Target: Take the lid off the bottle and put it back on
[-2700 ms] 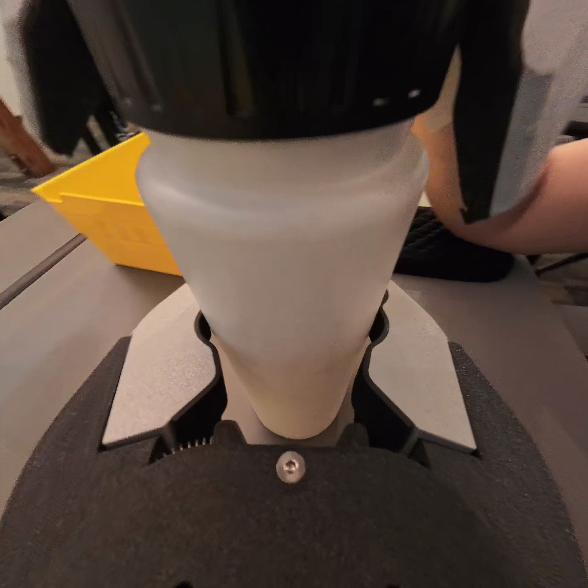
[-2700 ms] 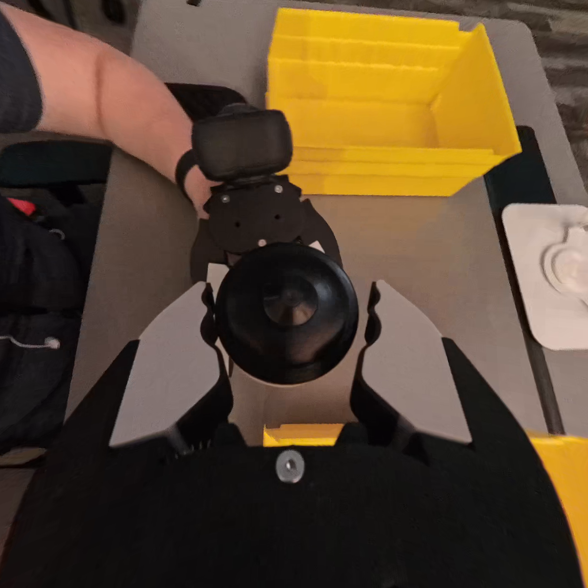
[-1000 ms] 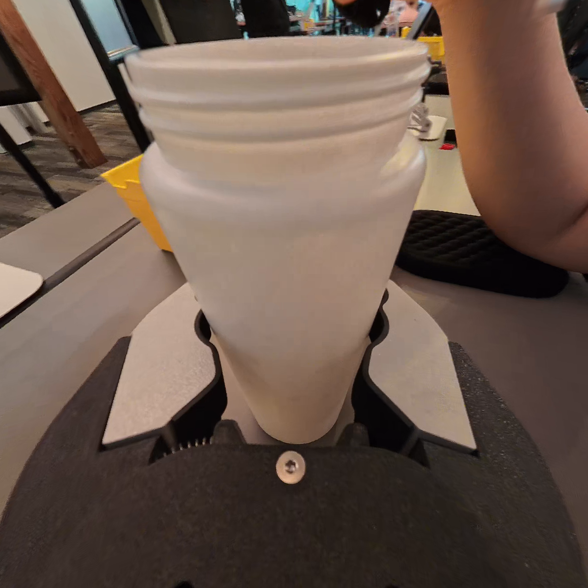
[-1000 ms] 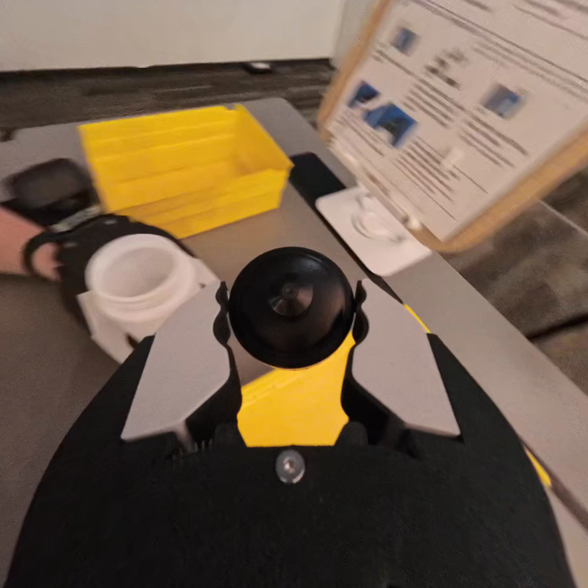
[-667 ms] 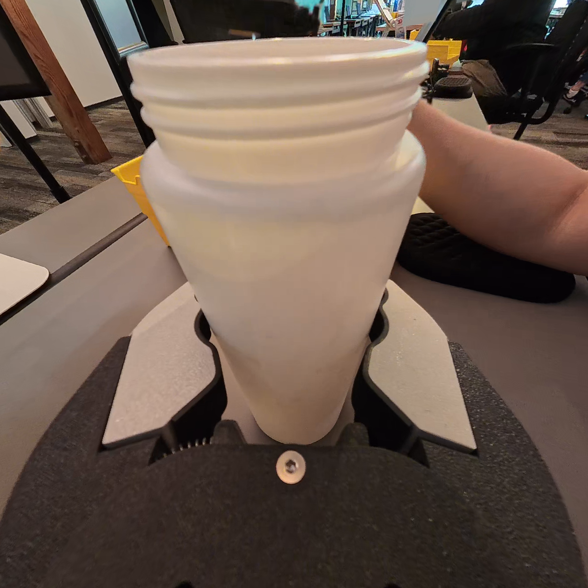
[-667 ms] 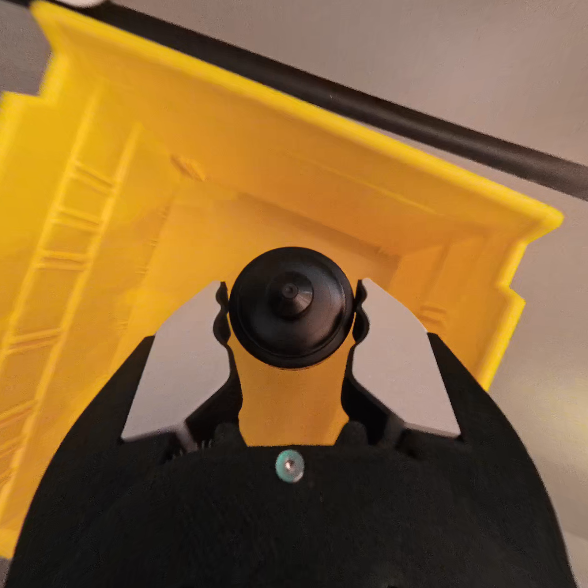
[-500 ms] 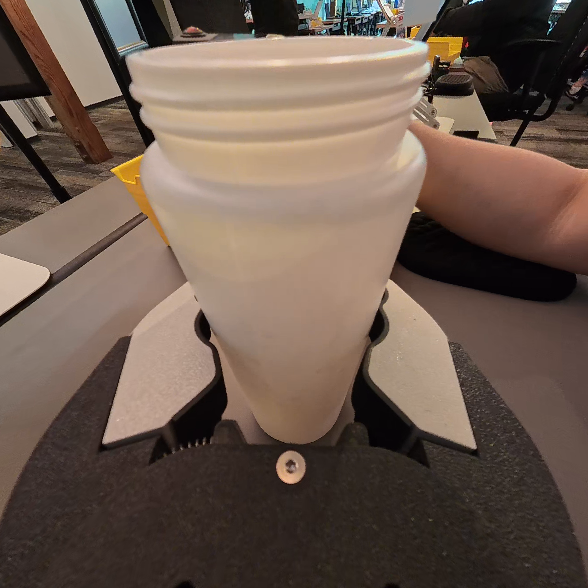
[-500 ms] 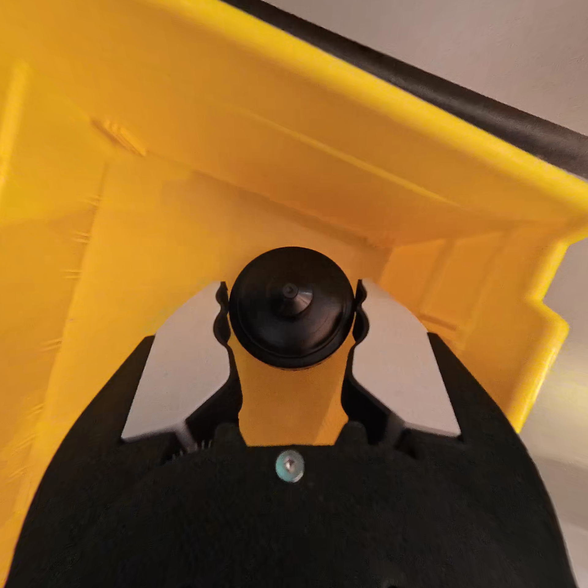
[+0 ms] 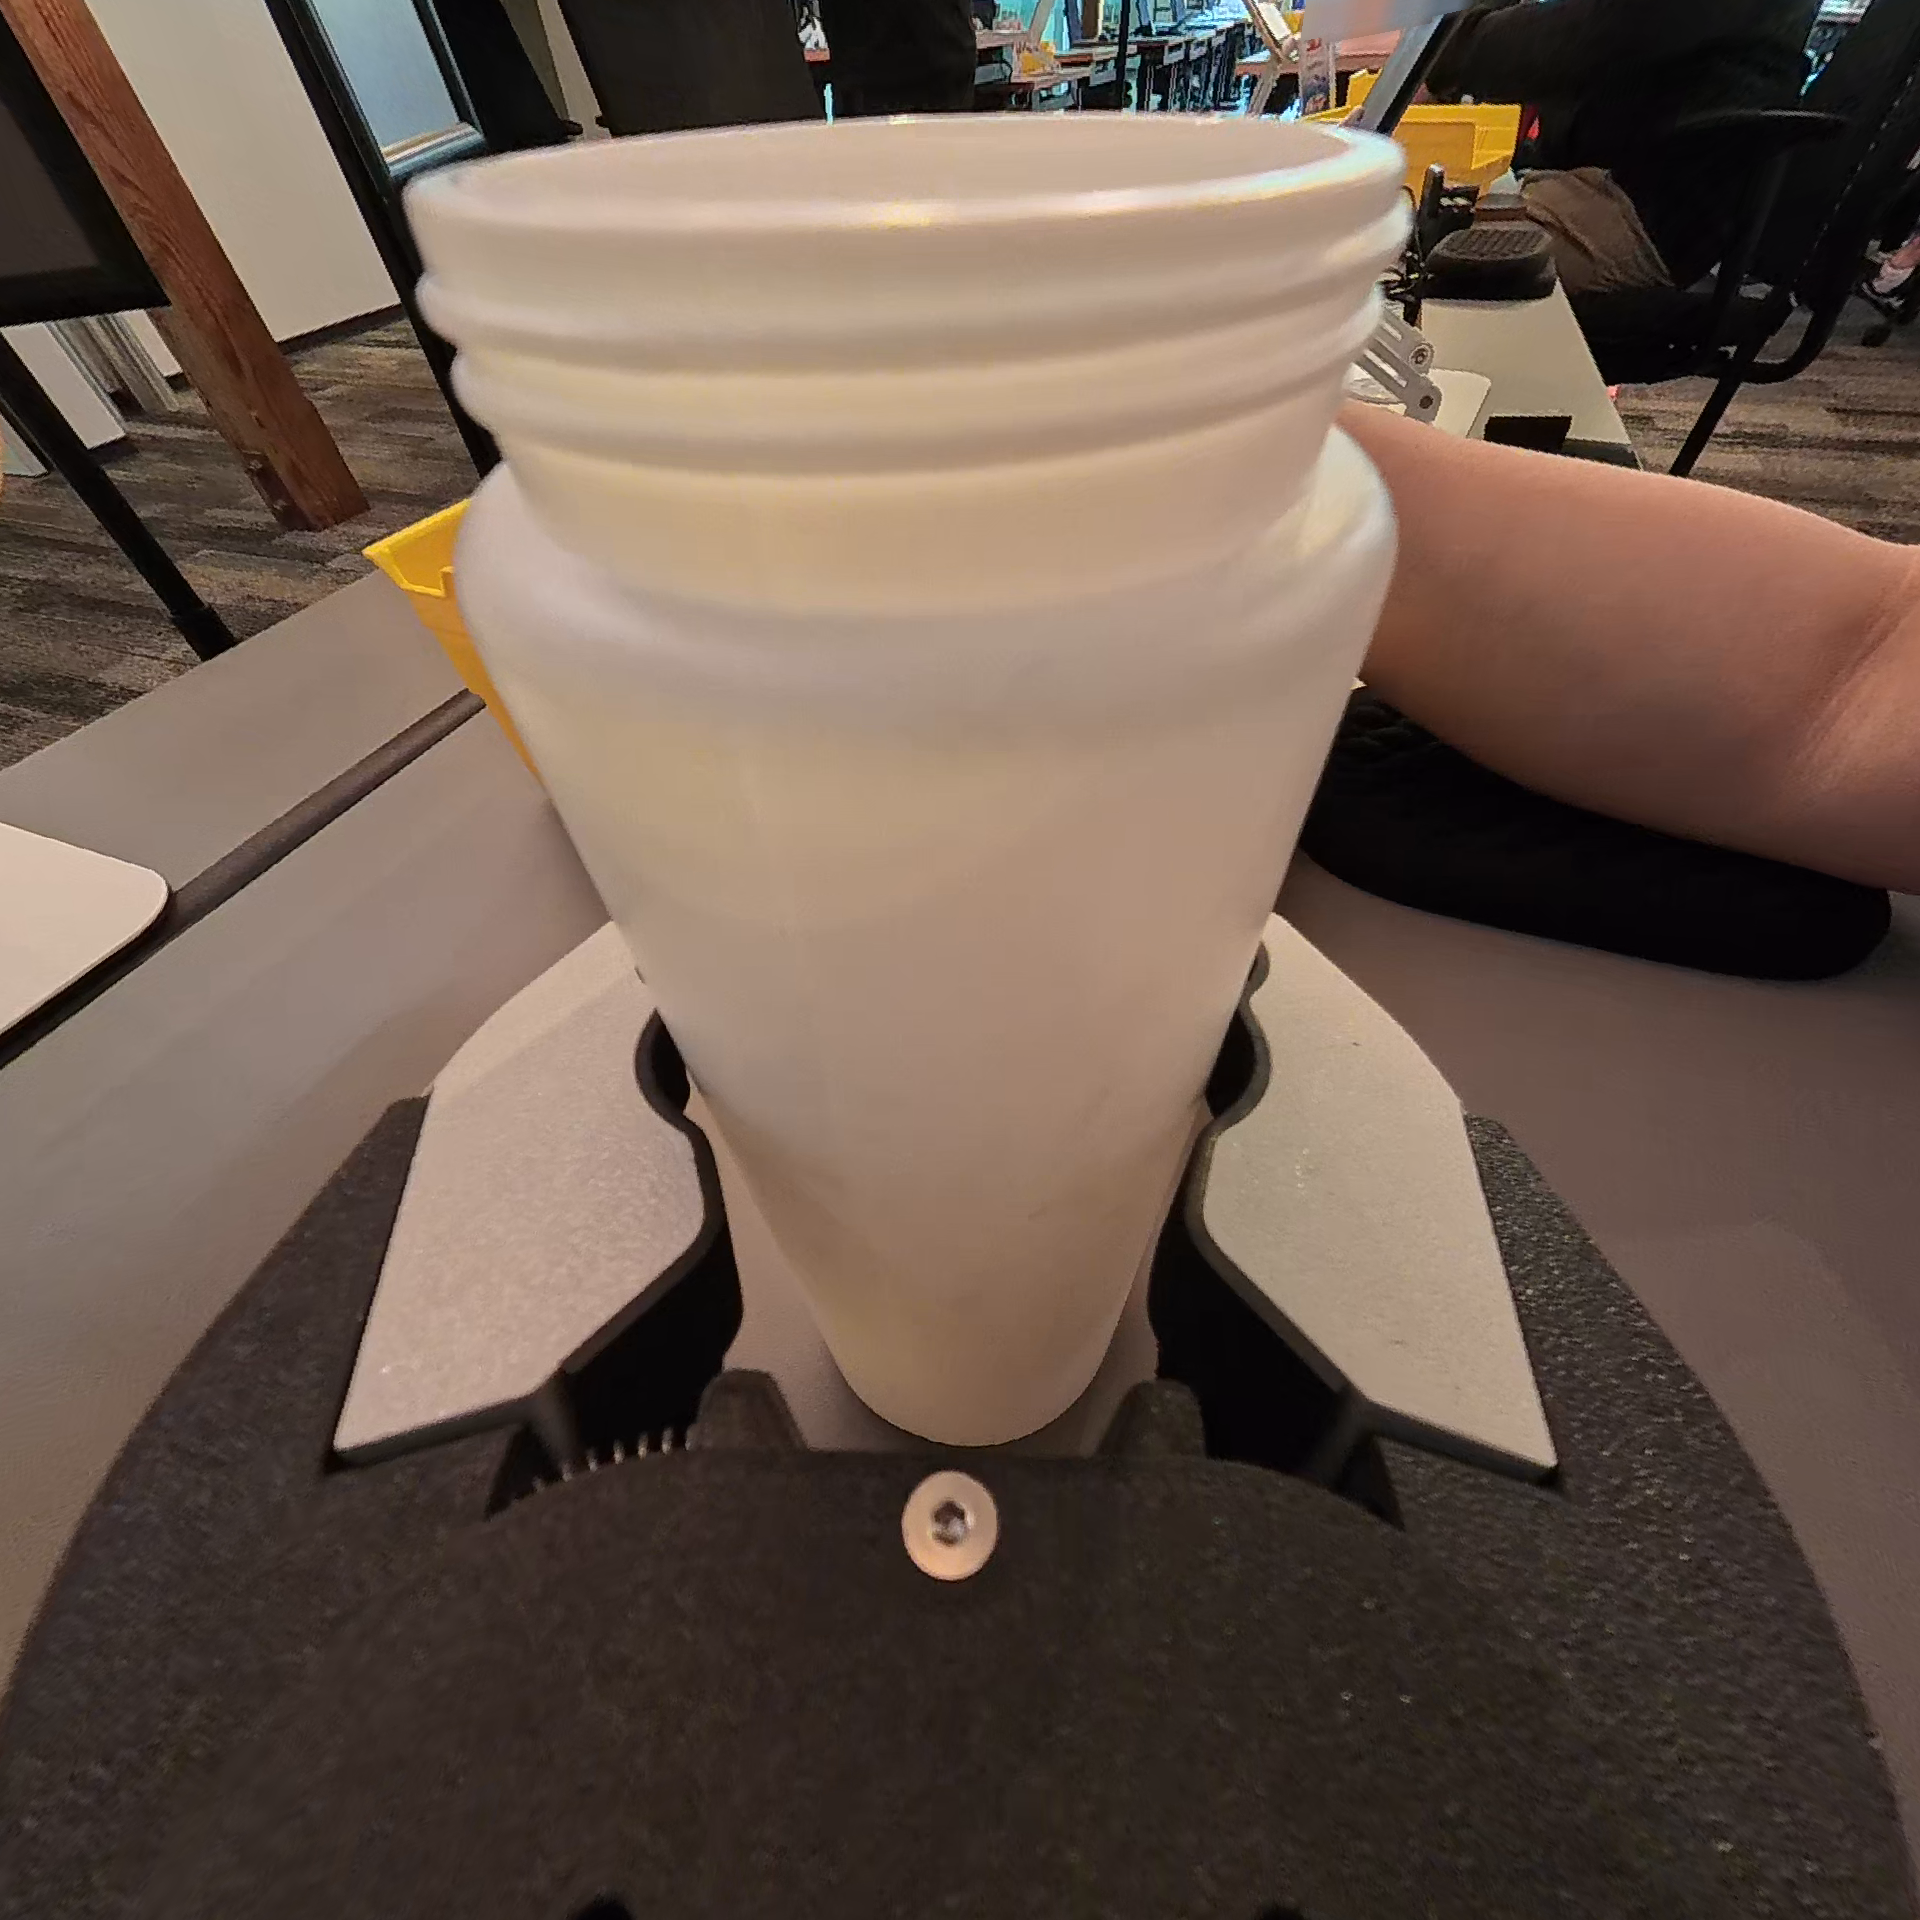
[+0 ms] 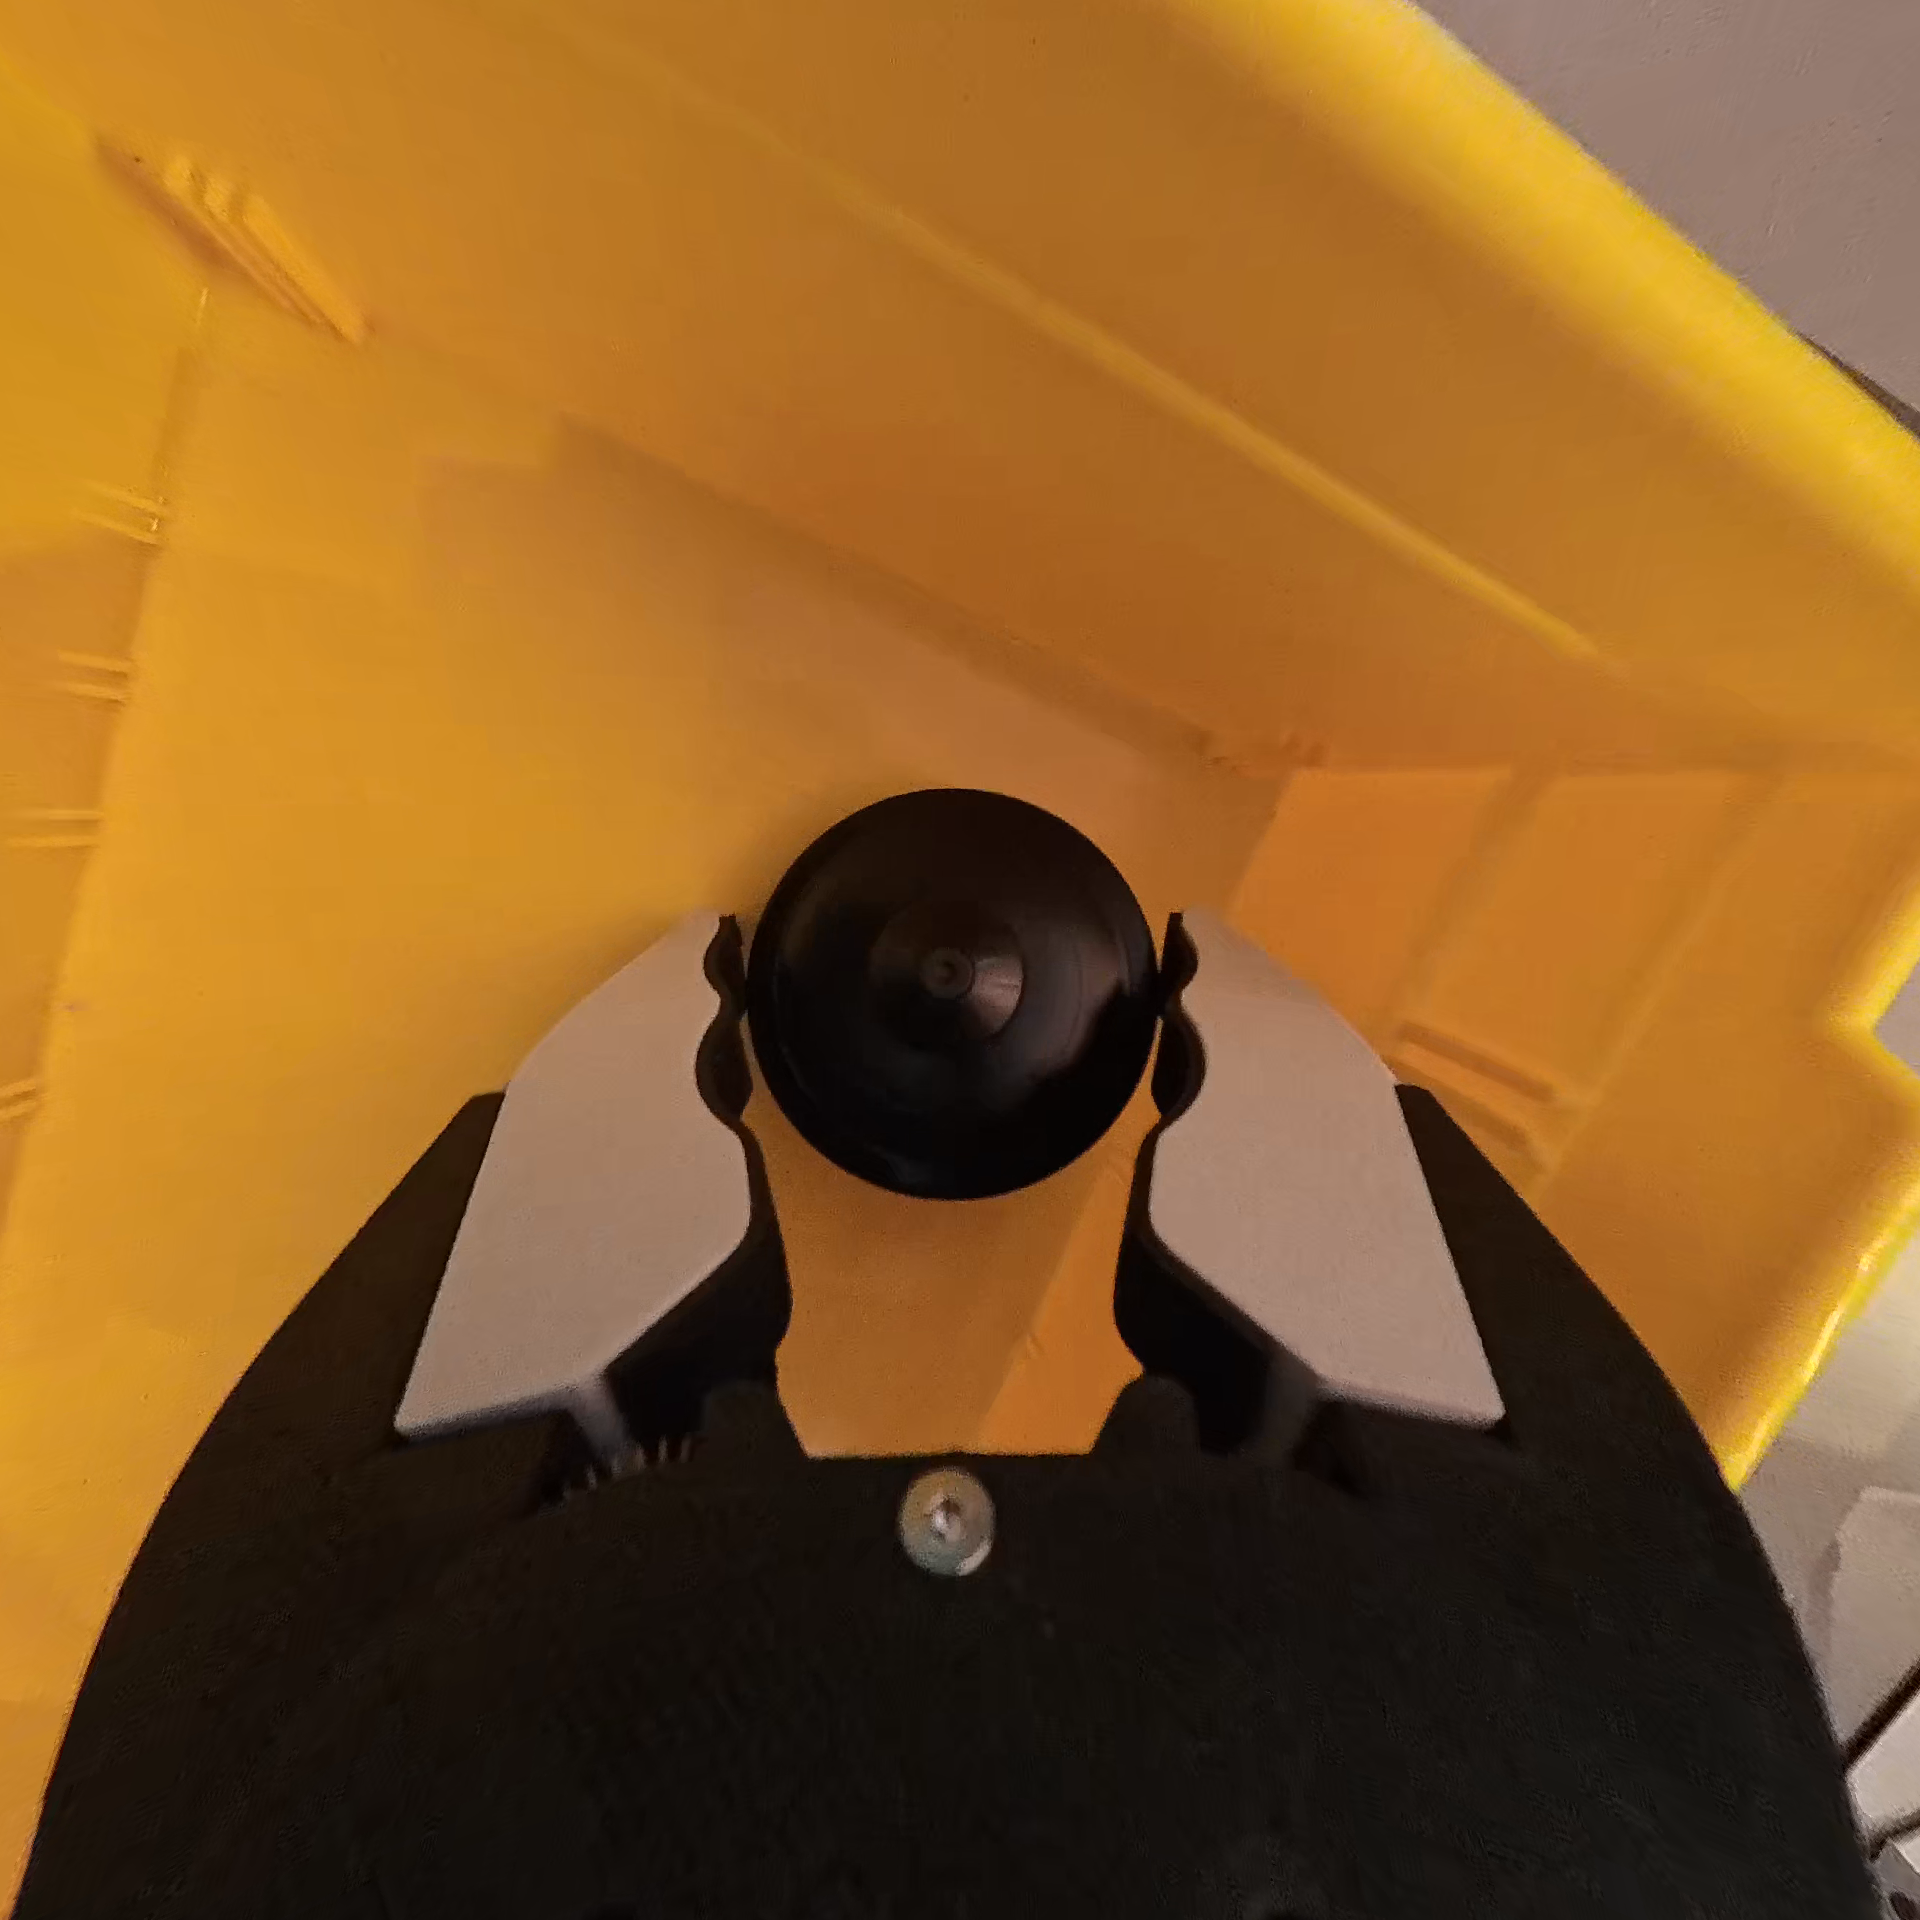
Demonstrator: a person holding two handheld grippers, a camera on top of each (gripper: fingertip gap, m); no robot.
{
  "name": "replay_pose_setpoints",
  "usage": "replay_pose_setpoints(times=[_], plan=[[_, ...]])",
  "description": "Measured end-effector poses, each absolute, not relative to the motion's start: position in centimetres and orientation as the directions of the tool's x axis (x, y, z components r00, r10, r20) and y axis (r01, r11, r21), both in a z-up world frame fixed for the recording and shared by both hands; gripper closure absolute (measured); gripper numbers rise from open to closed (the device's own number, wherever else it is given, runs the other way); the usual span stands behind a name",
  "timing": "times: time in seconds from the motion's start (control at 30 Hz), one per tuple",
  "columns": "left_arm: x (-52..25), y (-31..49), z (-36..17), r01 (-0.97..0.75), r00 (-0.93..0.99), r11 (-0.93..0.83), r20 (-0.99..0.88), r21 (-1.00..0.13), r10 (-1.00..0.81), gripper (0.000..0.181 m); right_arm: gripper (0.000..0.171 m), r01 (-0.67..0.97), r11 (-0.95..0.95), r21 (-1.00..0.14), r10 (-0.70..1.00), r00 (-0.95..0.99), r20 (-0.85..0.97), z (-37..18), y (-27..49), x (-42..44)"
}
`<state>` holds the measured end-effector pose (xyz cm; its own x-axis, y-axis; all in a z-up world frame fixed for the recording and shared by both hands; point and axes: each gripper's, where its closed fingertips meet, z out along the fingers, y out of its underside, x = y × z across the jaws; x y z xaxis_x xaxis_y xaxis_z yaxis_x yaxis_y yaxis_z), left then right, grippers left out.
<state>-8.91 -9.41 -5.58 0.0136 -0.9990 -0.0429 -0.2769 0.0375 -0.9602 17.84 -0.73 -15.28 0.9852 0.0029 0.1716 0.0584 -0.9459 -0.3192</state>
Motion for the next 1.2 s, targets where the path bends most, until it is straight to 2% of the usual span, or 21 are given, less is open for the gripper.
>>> replay_pose_setpoints(times=[0.13,0.3,0.4,0.47,0.53,0.57,0.63,0.73,0.87,0.9,0.97,1.1,1.13,1.2], plan=[[-9.1,-8.9,-5.5,-0.281,0.036,0.036,-0.048,-0.959,-0.998,0.081,0.094,0.069,-0.946,-0.316,0.012,0.984,0.178,-14.7,-0.6,17.9],[-9.4,-8.8,-4.0,-0.240,0.038,-0.005,-0.005,-0.971,-0.999,0.082,0.096,0.107,-0.904,-0.415,0.021,0.978,0.207,-10.5,-0.5,17.4],[-9.7,-8.7,-3.1,-0.226,0.046,0.003,-0.014,-0.974,-0.999,0.082,0.097,0.127,-0.899,-0.420,0.039,0.976,0.212,-8.9,-1.0,16.6],[-9.9,-8.6,-2.3,-0.213,0.051,0.018,-0.030,-0.977,-0.998,0.083,0.100,0.144,-0.855,-0.497,0.048,0.978,0.201,-6.3,-0.9,15.5],[-10.1,-8.5,-1.6,-0.203,0.052,0.029,-0.041,-0.979,-0.998,0.083,0.111,0.168,-0.785,-0.597,0.061,0.979,0.195,-3.2,-0.5,13.9],[-10.2,-8.5,-1.3,-0.196,0.053,0.035,-0.047,-0.980,-0.997,0.083,0.125,0.191,-0.761,-0.620,0.076,0.975,0.207,-2.3,-0.6,13.4],[-10.4,-8.6,-0.9,-0.185,0.050,0.039,-0.049,-0.982,-0.998,0.083,0.146,0.252,-0.791,-0.558,0.130,0.960,0.249,-3.3,-1.5,13.0],[-10.4,-8.7,-0.9,-0.185,0.047,0.037,-0.046,-0.982,-0.998,0.082,0.149,0.252,-0.887,-0.387,0.159,0.953,0.256,-8.0,-1.8,14.6],[-10.3,-8.9,-1.1,-0.196,0.037,0.046,-0.054,-0.980,-0.998,0.083,0.157,0.229,-0.942,-0.244,0.183,0.963,0.198,-12.7,-2.1,15.5],[-10.3,-8.9,-1.1,-0.198,0.036,0.051,-0.060,-0.979,-0.998,0.083,0.163,0.232,-0.942,-0.243,0.180,0.959,0.218,-12.8,-2.0,16.0],[-10.3,-8.8,-1.1,-0.200,0.037,0.056,-0.064,-0.978,-0.997,0.083,0.164,0.225,-0.938,-0.264,0.175,0.964,0.199,-12.8,-1.8,15.9],[-10.4,-8.5,-1.1,-0.193,0.051,0.045,-0.056,-0.980,-0.997,0.083,0.163,0.218,-0.955,-0.199,0.170,0.958,0.232,-13.5,-2.2,17.0],[-10.5,-8.3,-0.8,-0.183,0.058,0.041,-0.052,-0.982,-0.997,0.083,0.163,0.215,-0.953,-0.213,0.158,0.954,0.257,-12.9,-2.1,17.3],[-10.7,-8.1,0.0,-0.145,0.063,0.019,-0.028,-0.989,-0.998,0.083,0.163,0.238,-0.907,-0.347,0.152,0.954,0.258,-9.9,-0.7,16.0]])
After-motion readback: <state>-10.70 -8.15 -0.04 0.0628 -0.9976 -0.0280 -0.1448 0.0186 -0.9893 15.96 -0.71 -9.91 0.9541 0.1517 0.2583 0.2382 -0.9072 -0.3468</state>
